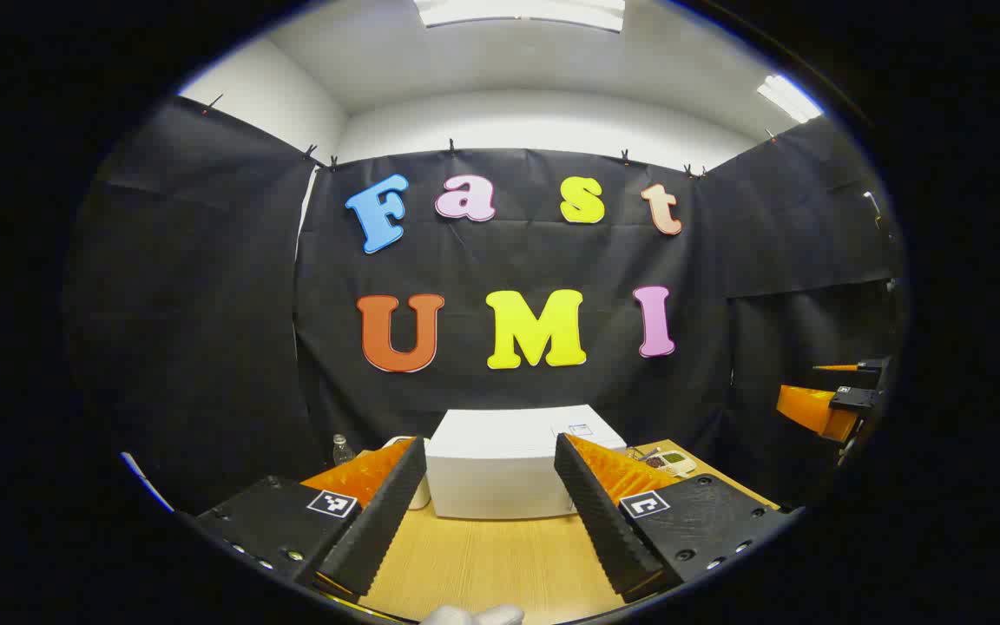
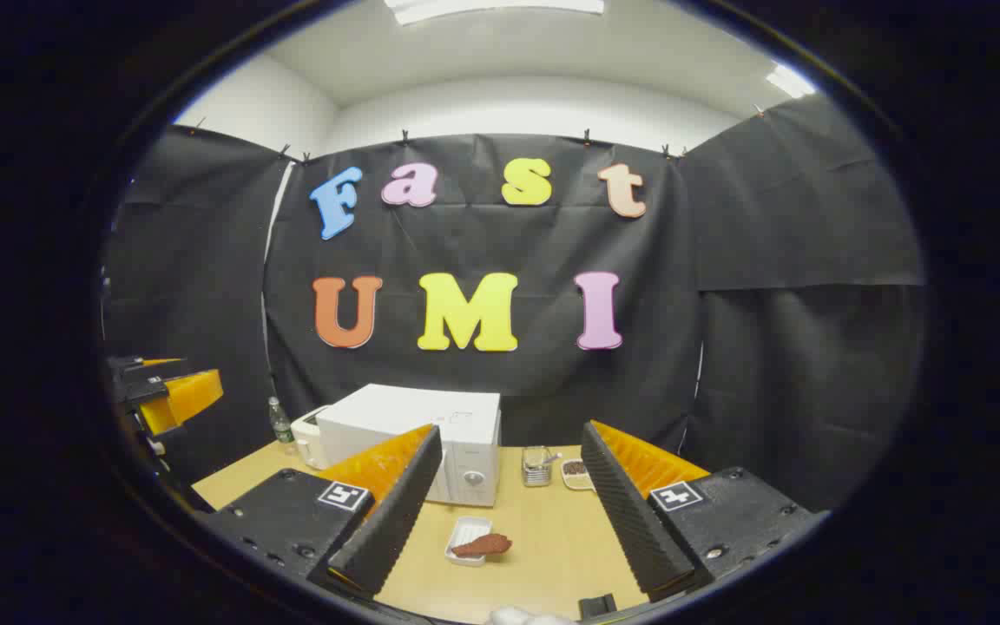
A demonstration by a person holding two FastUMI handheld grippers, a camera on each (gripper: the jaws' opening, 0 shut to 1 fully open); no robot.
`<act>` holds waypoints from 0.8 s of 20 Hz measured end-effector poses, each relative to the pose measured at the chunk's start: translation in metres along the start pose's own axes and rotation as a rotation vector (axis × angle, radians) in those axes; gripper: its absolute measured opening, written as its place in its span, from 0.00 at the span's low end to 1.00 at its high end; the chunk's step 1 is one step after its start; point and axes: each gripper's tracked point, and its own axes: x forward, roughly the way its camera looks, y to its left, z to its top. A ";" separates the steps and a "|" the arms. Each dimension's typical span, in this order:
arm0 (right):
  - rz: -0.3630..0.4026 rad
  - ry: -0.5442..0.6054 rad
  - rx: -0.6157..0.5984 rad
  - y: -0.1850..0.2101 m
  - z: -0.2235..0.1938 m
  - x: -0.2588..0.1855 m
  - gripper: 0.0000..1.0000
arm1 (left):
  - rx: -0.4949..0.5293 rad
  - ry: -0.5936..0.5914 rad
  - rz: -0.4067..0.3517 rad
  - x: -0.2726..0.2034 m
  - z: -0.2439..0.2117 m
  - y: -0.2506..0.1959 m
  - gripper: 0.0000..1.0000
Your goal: Open the microwave oven with the left hand, put the food in, and close the microwave oven.
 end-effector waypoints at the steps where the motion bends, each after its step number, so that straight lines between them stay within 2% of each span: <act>1: -0.002 0.004 0.000 -0.002 -0.002 0.001 0.95 | 0.002 0.005 0.005 0.001 -0.002 0.000 0.94; 2: -0.002 0.006 0.003 -0.002 -0.001 0.003 1.00 | 0.004 0.005 0.009 0.000 -0.002 0.002 0.94; 16: -0.001 0.007 0.003 -0.010 -0.005 0.019 1.00 | 0.031 0.009 0.033 0.016 -0.007 0.002 0.94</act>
